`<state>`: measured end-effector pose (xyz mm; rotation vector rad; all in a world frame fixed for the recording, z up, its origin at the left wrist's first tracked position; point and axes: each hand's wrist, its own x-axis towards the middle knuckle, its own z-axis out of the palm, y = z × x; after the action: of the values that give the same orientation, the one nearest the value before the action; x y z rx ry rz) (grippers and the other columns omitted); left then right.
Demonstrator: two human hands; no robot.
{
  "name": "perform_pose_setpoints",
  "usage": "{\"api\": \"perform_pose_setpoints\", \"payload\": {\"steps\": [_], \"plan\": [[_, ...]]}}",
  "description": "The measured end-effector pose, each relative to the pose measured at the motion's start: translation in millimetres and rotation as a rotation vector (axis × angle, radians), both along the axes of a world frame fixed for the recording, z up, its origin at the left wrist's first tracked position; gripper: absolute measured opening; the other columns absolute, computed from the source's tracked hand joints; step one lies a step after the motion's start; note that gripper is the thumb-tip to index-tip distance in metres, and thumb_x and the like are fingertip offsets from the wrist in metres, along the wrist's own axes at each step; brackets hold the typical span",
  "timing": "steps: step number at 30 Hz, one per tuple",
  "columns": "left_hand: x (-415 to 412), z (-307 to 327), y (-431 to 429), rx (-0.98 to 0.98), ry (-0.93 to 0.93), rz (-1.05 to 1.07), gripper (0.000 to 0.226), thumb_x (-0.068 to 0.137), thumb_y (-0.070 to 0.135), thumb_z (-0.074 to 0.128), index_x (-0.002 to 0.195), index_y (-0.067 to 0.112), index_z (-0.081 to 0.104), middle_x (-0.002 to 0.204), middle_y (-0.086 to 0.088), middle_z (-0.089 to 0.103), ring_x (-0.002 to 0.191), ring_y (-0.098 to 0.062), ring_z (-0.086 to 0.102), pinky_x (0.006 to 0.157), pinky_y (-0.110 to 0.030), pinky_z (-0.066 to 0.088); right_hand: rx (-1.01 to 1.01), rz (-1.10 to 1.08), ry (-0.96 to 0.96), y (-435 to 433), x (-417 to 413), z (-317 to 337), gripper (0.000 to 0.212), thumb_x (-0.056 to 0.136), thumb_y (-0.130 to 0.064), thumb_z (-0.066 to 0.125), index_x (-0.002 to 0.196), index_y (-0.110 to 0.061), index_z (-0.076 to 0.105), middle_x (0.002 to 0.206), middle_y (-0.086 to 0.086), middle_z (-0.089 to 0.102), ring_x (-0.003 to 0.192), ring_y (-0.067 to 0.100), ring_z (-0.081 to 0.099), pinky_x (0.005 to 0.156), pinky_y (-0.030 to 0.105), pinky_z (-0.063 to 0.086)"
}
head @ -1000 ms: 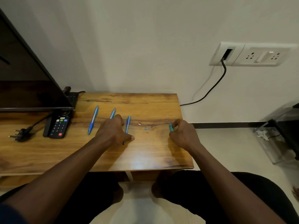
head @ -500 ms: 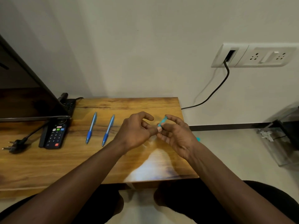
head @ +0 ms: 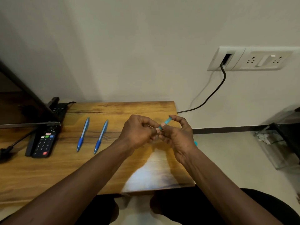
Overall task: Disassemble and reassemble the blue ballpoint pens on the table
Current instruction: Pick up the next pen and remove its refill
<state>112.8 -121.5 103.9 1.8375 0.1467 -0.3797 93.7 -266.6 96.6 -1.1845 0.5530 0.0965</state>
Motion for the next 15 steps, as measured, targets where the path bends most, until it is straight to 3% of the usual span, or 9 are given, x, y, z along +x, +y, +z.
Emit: {"api": "perform_pose_setpoints", "payload": {"steps": [5, 10, 12, 15], "plan": [[2, -6, -5, -0.121, 0.177, 0.019, 0.013, 0.089, -0.005, 0.075, 0.094, 0.005, 0.082, 0.074, -0.011, 0.074, 0.058, -0.012, 0.063, 0.057, -0.025, 0.055, 0.033, -0.014, 0.059, -7, 1, -6, 0.041, 0.086, 0.003, 0.076, 0.118, -0.019, 0.064, 0.089, 0.022, 0.074, 0.072, 0.025, 0.073, 0.071, 0.037, 0.063], [3, -5, -5, -0.168, 0.163, 0.02, 0.015, 0.089, -0.005, 0.075, 0.1, 0.004, 0.079, 0.079, -0.012, 0.076, 0.064, -0.013, 0.07, 0.06, -0.025, 0.059, 0.145, -0.093, 0.085, -13, 6, -6, 0.043, 0.086, 0.004, 0.075, 0.122, -0.016, 0.062, 0.097, 0.022, 0.075, 0.075, 0.026, 0.074, 0.067, 0.034, 0.063], [3, -7, -2, -0.094, 0.098, -0.004, 0.014, 0.088, -0.004, 0.077, 0.098, 0.006, 0.077, 0.079, -0.013, 0.077, 0.068, -0.017, 0.074, 0.065, -0.029, 0.062, 0.164, -0.143, 0.094, -16, 9, -6, 0.045, 0.085, 0.005, 0.075, 0.124, -0.013, 0.06, 0.098, 0.023, 0.074, 0.074, 0.026, 0.074, 0.069, 0.035, 0.063], [4, -17, 5, 0.22, -0.04, -0.163, 0.01, 0.089, 0.003, 0.079, 0.093, 0.012, 0.078, 0.075, -0.004, 0.078, 0.072, -0.015, 0.077, 0.071, -0.029, 0.063, 0.205, -0.187, 0.108, -21, 11, -6, 0.049, 0.085, 0.006, 0.074, 0.129, -0.006, 0.057, 0.094, 0.021, 0.073, 0.072, 0.025, 0.075, 0.065, 0.033, 0.062]]}}
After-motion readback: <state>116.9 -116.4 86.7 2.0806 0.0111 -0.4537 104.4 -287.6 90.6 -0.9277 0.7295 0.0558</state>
